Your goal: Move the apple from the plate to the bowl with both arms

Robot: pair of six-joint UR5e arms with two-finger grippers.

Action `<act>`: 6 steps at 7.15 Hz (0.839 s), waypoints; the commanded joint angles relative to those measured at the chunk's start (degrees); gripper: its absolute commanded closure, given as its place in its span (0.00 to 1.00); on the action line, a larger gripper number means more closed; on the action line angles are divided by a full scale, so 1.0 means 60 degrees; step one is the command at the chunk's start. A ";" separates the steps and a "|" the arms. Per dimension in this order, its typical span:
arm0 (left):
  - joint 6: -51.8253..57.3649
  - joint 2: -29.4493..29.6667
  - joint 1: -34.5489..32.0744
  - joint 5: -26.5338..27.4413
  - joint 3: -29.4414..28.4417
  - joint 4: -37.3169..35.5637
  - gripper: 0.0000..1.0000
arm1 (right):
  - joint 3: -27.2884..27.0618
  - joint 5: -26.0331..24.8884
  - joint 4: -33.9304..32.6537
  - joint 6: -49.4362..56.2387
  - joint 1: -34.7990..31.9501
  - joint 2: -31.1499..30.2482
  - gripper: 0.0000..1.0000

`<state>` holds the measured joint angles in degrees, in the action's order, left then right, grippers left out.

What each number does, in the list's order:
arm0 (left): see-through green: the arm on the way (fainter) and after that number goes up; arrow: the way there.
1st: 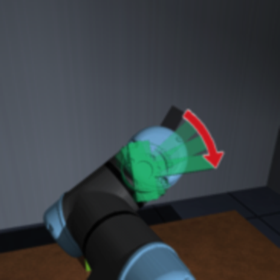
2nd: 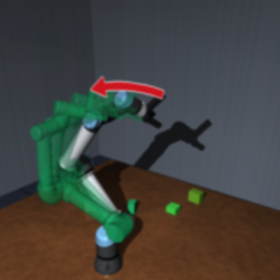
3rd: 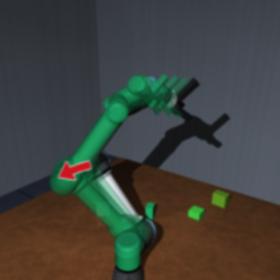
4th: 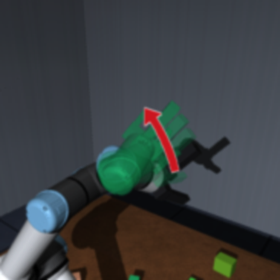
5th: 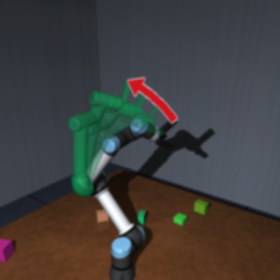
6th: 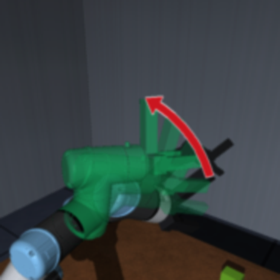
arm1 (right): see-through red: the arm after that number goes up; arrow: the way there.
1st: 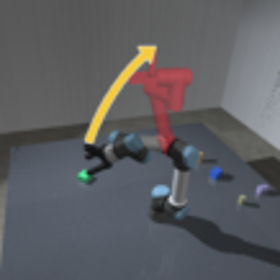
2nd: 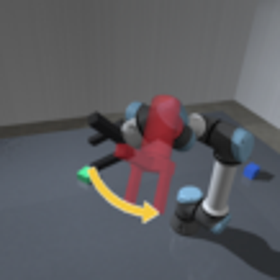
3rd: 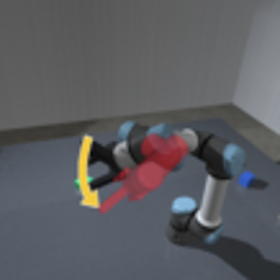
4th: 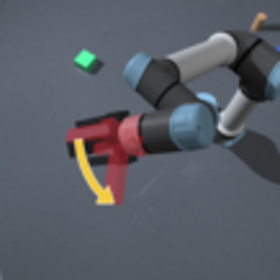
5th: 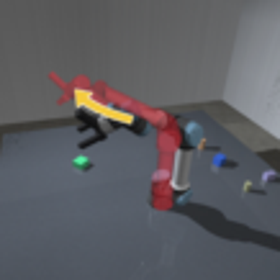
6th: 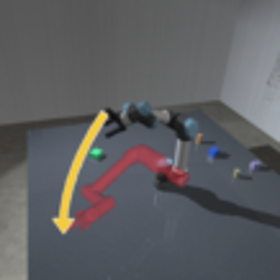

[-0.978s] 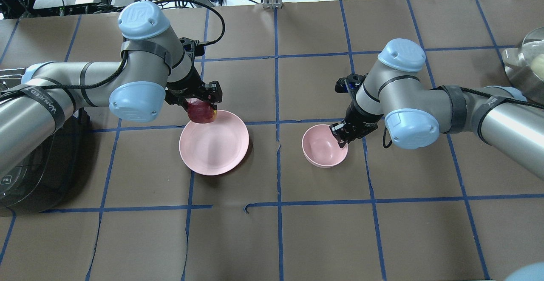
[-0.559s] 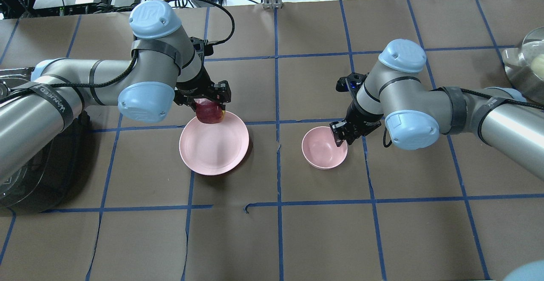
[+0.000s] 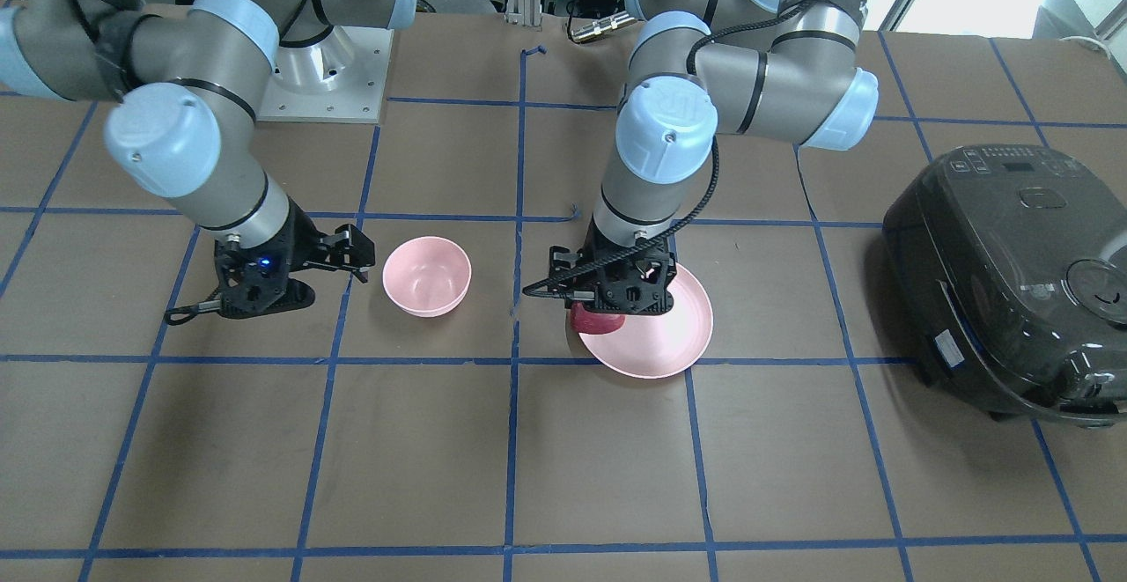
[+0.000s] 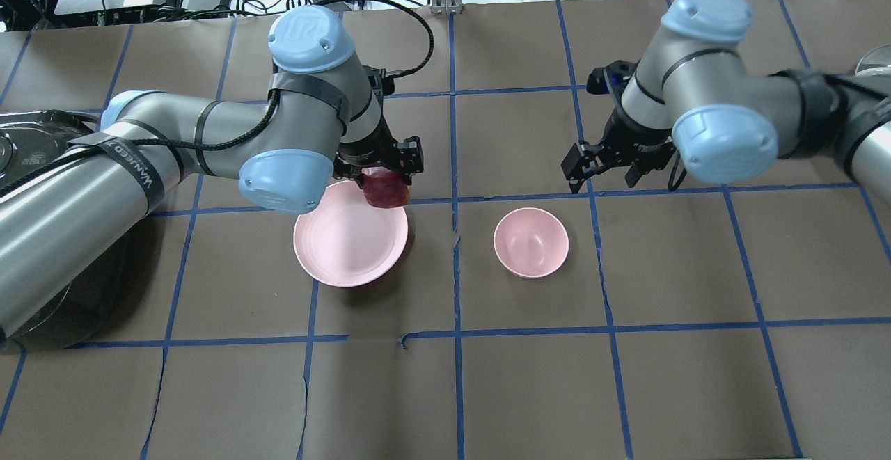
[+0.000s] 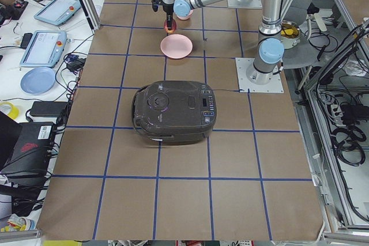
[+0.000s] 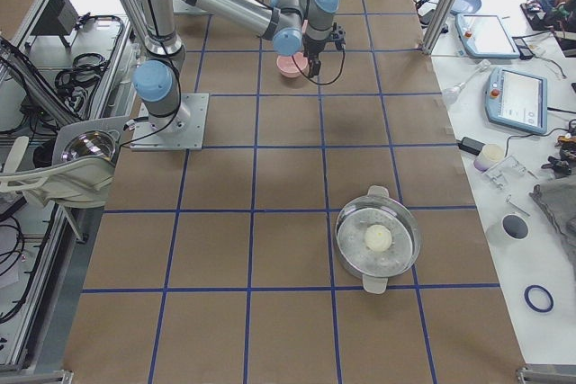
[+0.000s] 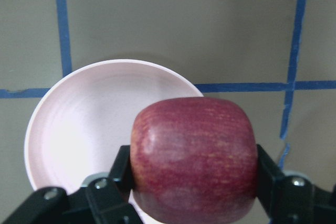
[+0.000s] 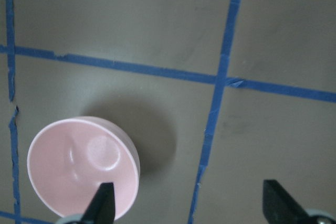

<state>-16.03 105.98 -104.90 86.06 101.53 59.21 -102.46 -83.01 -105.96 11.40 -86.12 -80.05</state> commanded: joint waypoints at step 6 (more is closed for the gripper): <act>-0.4490 0.1157 -0.2789 -0.0574 -0.0237 -0.2132 1.00 | 0.2897 -0.0212 0.3408 -0.0025 0.1434 -0.0587 0.00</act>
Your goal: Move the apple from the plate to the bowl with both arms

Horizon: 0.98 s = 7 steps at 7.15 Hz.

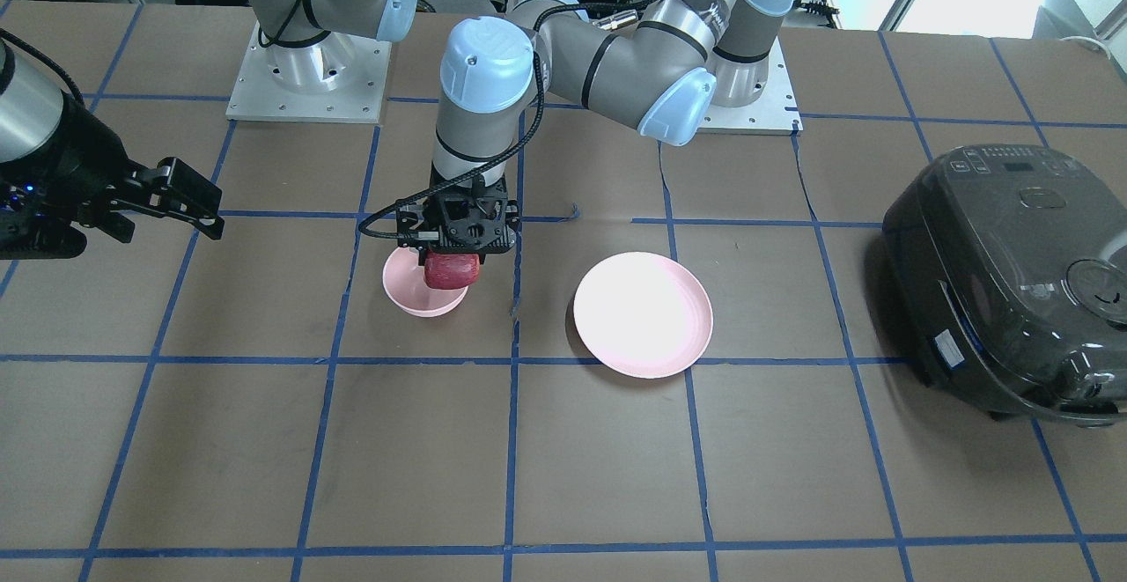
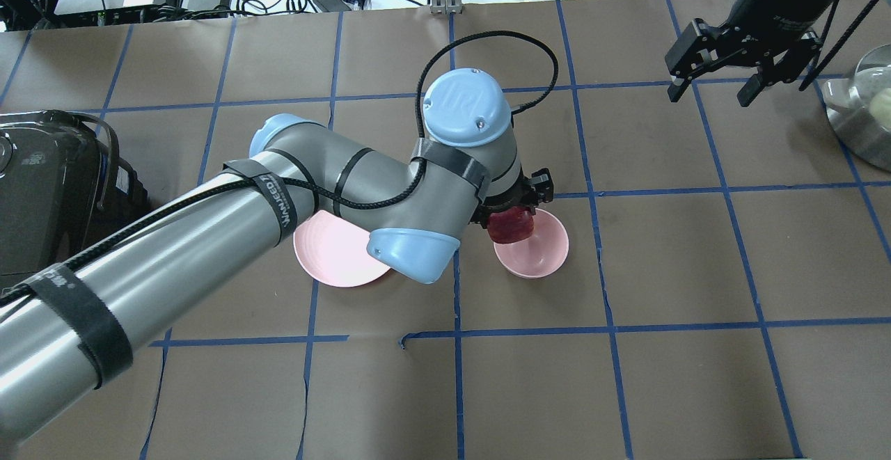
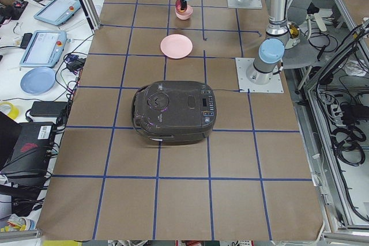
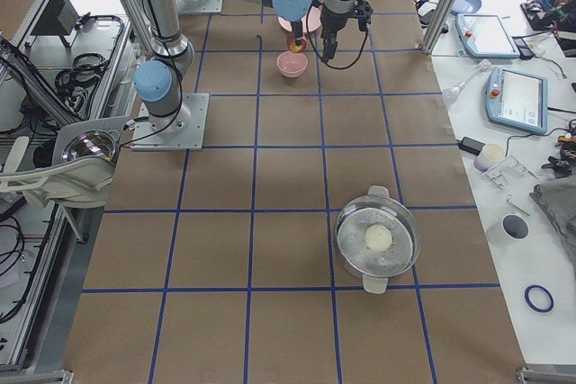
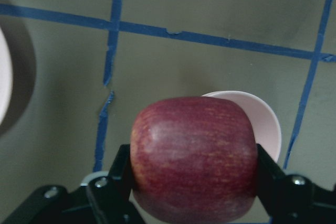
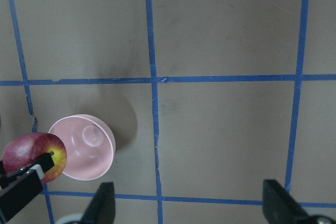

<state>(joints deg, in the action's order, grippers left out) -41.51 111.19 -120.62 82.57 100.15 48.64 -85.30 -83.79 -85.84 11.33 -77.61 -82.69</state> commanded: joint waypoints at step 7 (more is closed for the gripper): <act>-0.0347 0.0789 -0.0522 0.0111 -0.0227 -0.0564 0.56 | -0.0110 -0.0054 -0.0078 -0.0013 0.0001 -0.0397 0.00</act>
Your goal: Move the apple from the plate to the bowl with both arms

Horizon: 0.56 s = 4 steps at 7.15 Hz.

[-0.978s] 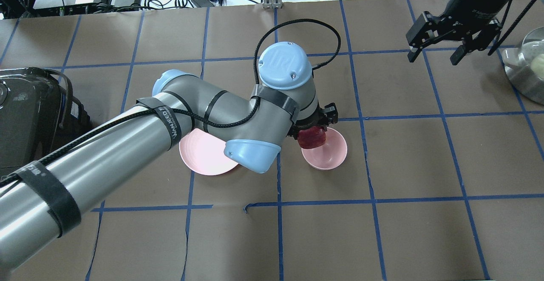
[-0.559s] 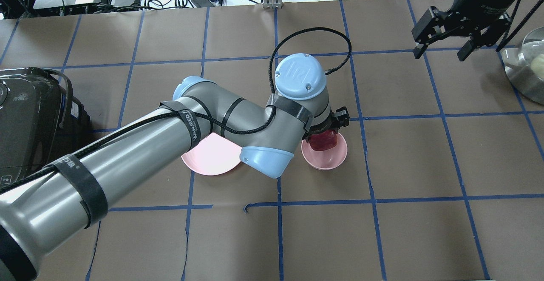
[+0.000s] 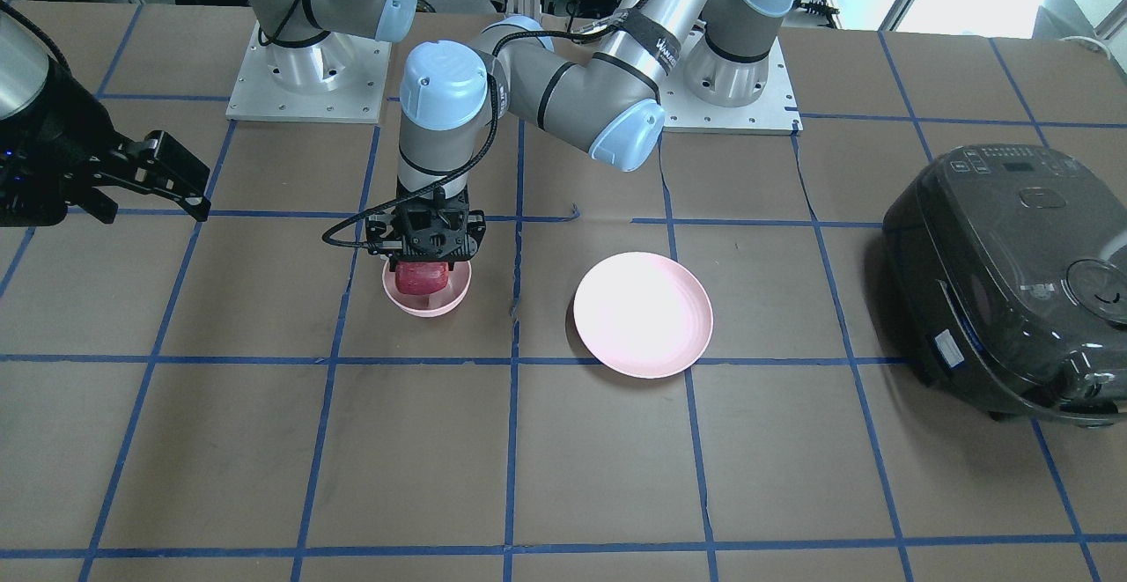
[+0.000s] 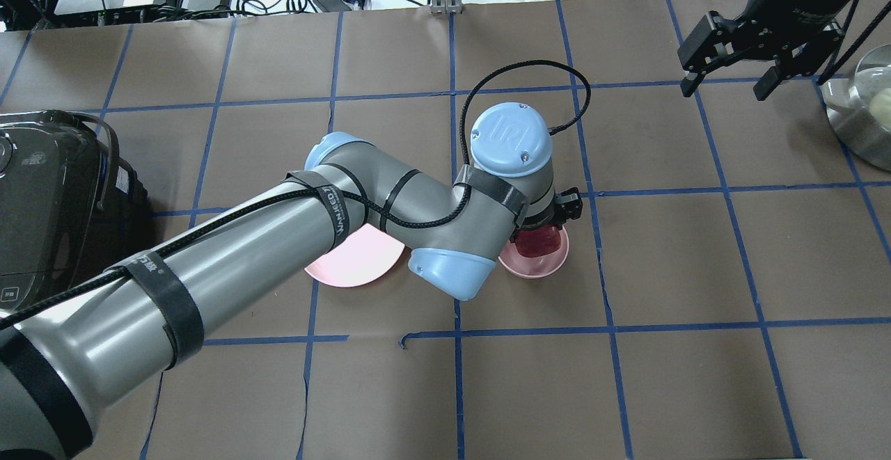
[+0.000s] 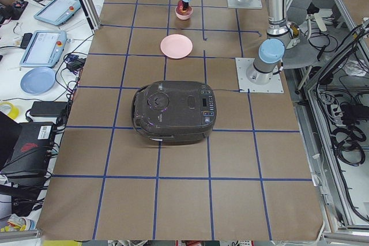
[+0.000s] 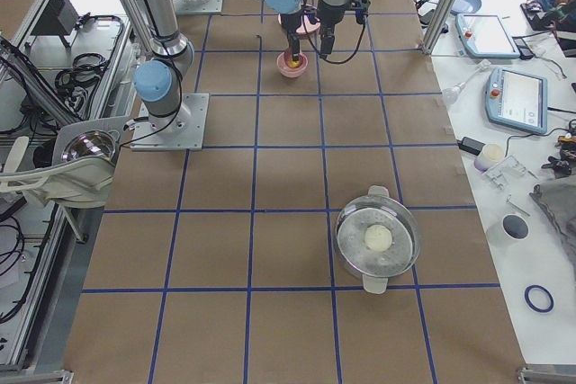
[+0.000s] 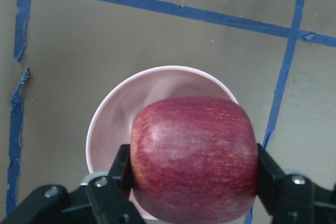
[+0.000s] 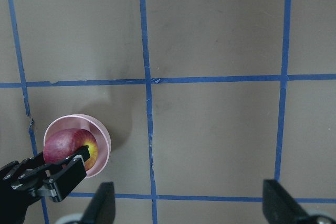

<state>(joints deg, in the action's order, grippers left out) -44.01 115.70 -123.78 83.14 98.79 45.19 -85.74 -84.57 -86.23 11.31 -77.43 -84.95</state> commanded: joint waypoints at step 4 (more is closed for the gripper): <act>0.0098 0.0068 -0.0009 0.0002 0.0000 0.0026 0.00 | -0.0021 -0.0011 -0.0072 -0.0010 -0.0015 0.0022 0.00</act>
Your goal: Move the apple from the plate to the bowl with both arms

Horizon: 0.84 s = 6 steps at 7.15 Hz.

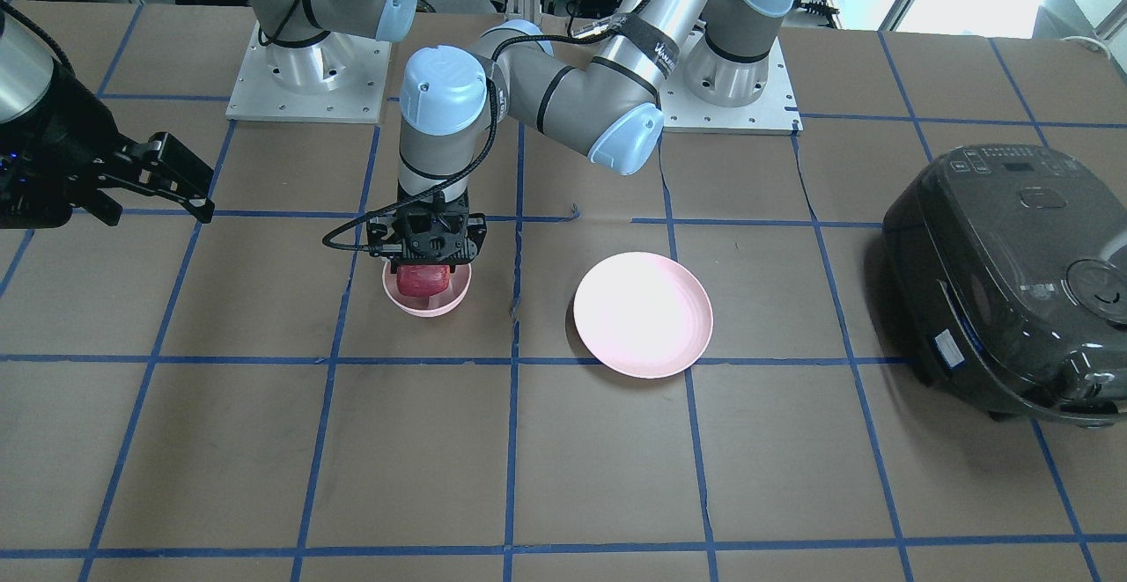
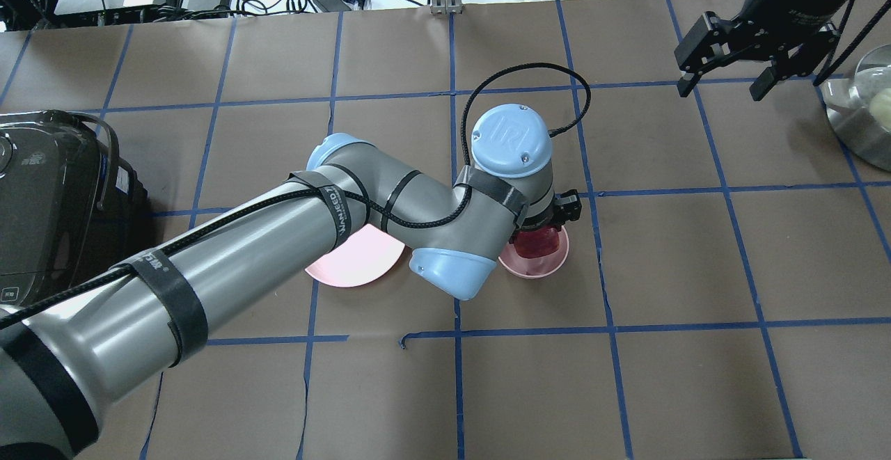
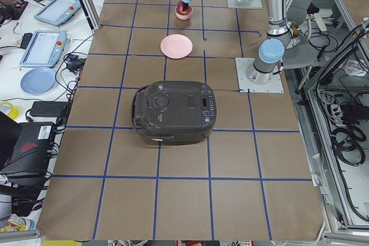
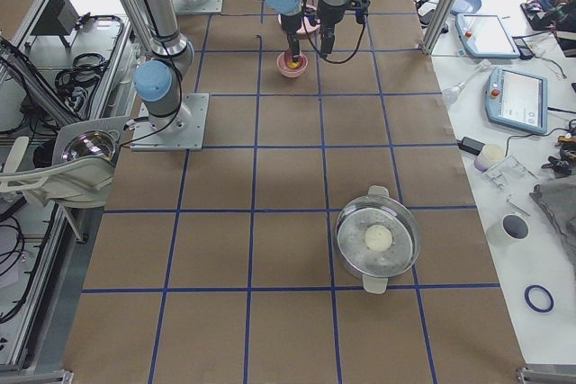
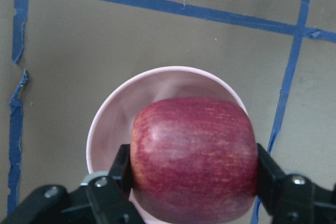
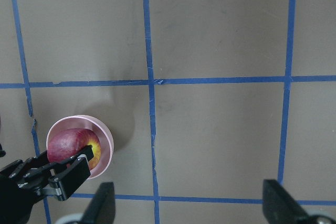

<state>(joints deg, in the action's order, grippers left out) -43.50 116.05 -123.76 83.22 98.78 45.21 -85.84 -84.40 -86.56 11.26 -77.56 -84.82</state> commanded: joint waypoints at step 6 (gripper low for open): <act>0.1338 -0.0998 0.0278 0.0032 -0.0130 0.0649 0.00 | 0.0128 -0.0597 -0.0060 -0.0893 -0.0067 -0.0101 0.00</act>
<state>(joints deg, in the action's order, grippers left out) -39.64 112.53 -123.22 83.18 98.24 47.13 -85.24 -87.39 -86.88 8.11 -77.72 -85.14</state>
